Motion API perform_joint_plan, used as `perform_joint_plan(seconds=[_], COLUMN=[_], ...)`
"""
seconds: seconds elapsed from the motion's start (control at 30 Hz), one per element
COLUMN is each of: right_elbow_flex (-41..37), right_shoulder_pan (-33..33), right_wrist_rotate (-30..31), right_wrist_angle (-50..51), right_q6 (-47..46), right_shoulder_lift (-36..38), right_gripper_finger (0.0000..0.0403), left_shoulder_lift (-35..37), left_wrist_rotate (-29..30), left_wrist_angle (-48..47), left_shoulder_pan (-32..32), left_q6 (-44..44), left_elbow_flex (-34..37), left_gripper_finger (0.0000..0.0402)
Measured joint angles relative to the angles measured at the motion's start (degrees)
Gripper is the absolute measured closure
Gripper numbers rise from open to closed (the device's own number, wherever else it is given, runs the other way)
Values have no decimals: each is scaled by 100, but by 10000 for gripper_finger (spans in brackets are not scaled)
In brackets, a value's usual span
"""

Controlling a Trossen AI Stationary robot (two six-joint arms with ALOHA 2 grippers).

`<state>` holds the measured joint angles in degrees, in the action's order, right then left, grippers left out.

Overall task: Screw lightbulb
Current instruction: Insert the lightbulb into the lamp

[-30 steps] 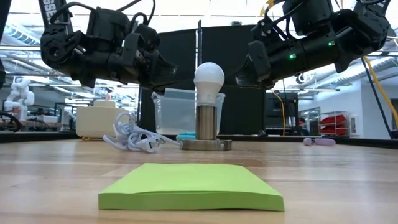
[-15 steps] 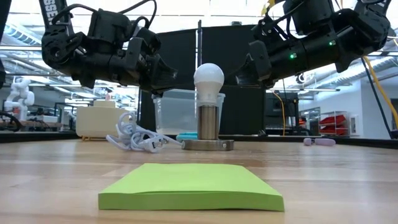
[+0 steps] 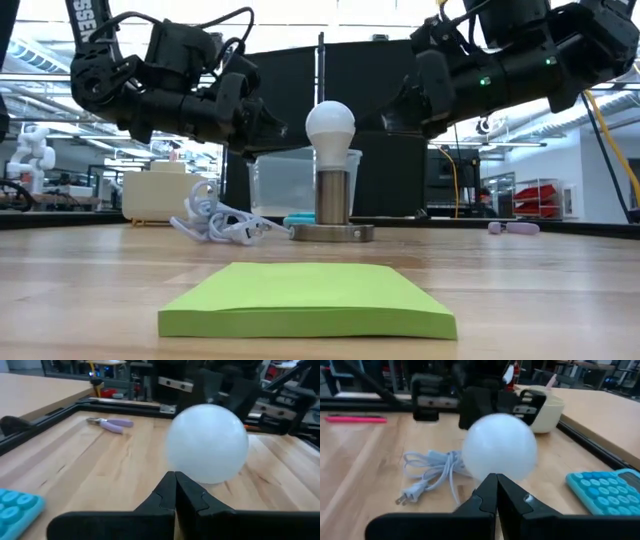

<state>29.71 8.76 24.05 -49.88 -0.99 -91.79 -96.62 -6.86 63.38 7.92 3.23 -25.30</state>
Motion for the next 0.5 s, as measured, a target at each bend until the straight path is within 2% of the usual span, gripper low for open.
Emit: perform_joint_plan(seconds=[0.5], right_elbow_flex=[-2], right_shoulder_pan=[115], right_wrist_rotate=[110], right_wrist_angle=[381], right_q6=[-196], right_shoulder_lift=[-4], right_gripper_finger=[403], left_shoulder_lift=[0], left_wrist_rotate=[46], left_wrist_angle=[-180], left_shoulder_pan=[31], left_q6=[76], left_elbow_flex=[0], left_gripper_finger=[401])
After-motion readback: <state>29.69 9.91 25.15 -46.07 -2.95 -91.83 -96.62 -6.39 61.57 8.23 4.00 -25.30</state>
